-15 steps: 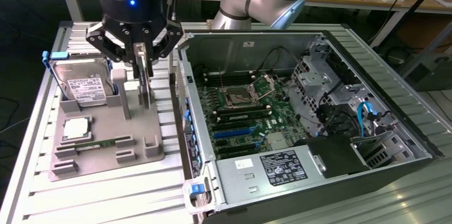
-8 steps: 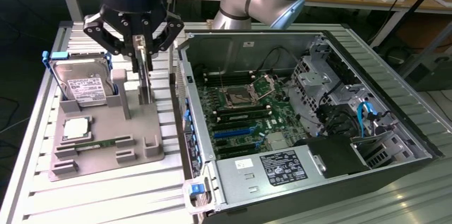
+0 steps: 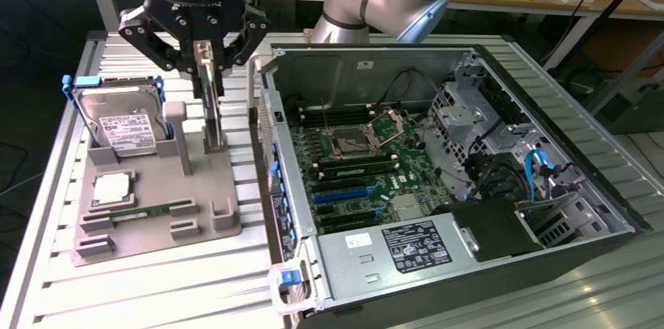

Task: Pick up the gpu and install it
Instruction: 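Pick up the gpu and move the gpu toward the slot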

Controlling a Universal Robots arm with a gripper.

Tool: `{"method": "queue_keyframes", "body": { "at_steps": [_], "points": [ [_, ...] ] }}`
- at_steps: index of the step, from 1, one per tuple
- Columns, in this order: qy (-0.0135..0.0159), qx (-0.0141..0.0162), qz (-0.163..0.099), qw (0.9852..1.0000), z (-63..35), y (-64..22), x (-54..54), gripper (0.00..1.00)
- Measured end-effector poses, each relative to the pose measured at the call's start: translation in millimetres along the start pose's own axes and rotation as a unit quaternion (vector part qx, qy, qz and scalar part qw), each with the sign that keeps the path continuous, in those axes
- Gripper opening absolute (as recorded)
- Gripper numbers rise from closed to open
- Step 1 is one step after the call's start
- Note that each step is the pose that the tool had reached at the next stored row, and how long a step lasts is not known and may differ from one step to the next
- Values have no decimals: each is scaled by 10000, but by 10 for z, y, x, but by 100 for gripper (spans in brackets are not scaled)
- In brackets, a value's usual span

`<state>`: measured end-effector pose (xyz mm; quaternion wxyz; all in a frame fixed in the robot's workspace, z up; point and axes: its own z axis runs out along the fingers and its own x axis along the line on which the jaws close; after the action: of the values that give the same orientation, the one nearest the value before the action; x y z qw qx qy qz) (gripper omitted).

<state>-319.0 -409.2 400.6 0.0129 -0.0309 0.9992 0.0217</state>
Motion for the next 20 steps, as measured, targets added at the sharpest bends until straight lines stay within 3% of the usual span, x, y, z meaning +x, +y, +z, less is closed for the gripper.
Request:
{"method": "queue_keyframes", "body": {
  "at_steps": [15, 20],
  "points": [
    [0, 3, 0, 10000, -242, 11, -16, 27],
    [0, 4, 0, 10000, -249, 12, -17, 27]
  ]
}}
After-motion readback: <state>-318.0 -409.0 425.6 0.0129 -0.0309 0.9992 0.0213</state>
